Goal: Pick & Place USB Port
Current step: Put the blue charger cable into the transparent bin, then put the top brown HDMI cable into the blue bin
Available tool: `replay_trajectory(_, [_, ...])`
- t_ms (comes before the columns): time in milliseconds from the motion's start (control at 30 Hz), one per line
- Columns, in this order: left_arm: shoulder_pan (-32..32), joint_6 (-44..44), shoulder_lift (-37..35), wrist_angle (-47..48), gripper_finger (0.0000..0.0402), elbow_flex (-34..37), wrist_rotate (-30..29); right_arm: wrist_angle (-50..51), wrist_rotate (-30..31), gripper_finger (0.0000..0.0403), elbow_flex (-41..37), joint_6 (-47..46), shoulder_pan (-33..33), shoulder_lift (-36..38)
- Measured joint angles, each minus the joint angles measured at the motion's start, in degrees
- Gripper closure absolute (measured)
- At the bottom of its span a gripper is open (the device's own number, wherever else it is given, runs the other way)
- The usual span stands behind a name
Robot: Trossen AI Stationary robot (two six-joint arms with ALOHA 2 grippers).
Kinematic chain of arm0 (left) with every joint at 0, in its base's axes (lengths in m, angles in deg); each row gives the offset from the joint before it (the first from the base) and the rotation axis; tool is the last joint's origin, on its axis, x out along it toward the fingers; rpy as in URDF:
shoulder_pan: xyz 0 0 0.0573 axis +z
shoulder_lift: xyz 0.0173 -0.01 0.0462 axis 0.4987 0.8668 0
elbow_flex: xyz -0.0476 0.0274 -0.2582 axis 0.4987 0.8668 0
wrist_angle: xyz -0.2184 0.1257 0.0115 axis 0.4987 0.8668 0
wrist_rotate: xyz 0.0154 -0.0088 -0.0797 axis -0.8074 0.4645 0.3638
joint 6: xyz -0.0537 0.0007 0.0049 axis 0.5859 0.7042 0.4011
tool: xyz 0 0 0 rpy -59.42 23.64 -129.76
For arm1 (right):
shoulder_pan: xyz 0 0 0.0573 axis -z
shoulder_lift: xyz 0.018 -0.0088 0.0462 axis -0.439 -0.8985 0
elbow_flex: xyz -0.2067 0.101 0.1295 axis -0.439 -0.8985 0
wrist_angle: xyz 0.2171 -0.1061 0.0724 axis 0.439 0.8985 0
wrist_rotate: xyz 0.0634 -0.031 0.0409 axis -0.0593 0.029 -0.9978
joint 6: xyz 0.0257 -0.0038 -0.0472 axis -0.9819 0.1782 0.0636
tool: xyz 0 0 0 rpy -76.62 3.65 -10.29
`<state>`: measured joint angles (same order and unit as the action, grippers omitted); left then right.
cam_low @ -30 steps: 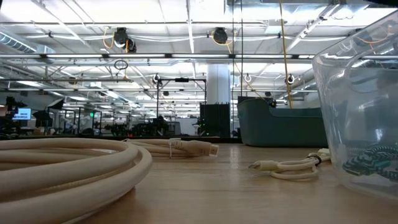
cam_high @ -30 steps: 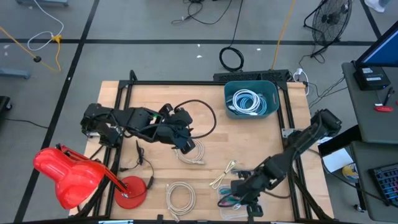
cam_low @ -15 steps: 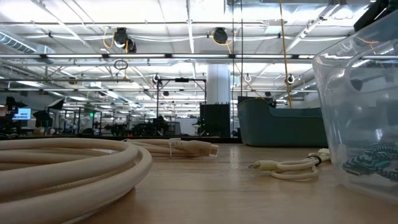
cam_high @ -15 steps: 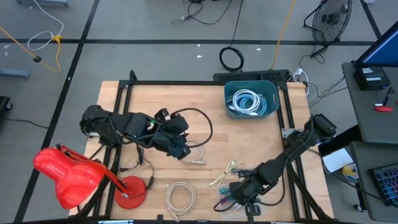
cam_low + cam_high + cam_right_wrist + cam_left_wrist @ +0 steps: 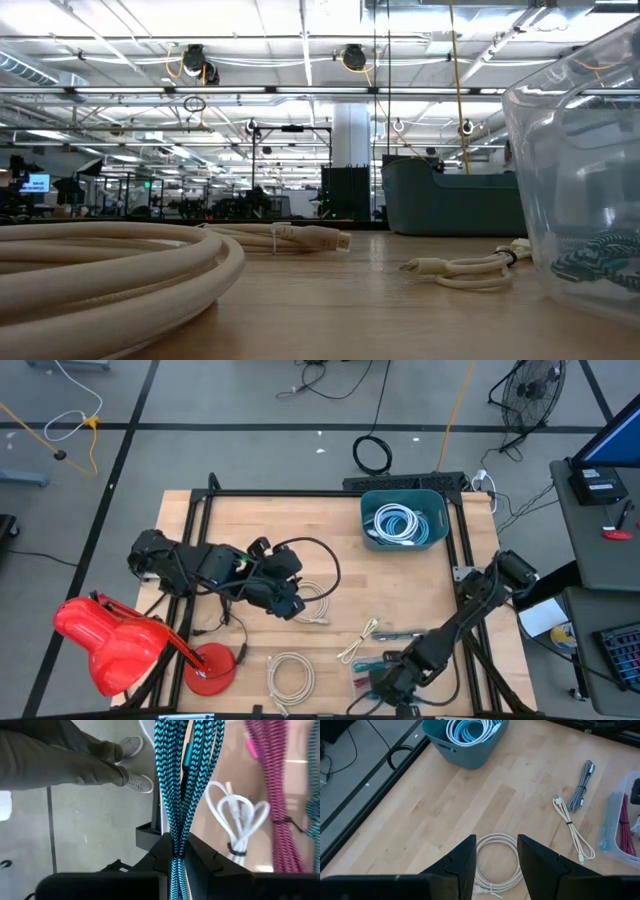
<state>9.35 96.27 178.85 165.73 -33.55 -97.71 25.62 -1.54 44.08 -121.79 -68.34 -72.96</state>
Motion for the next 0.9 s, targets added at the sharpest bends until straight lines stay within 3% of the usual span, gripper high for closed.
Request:
replay_trajectory(467, [-0.56, 0.76, 0.0, 0.18, 0.0257, 0.0, -0.31, -2.37, 0.5, 0.0372, -0.02, 0.5, -0.04, -1.91])
replay_trajectory(900, [-0.93, 1.32, 0.0, 0.23, 0.0257, 0.0, -0.4, -2.52, 0.44, 0.0257, -0.02, -0.68, -0.03, -1.88])
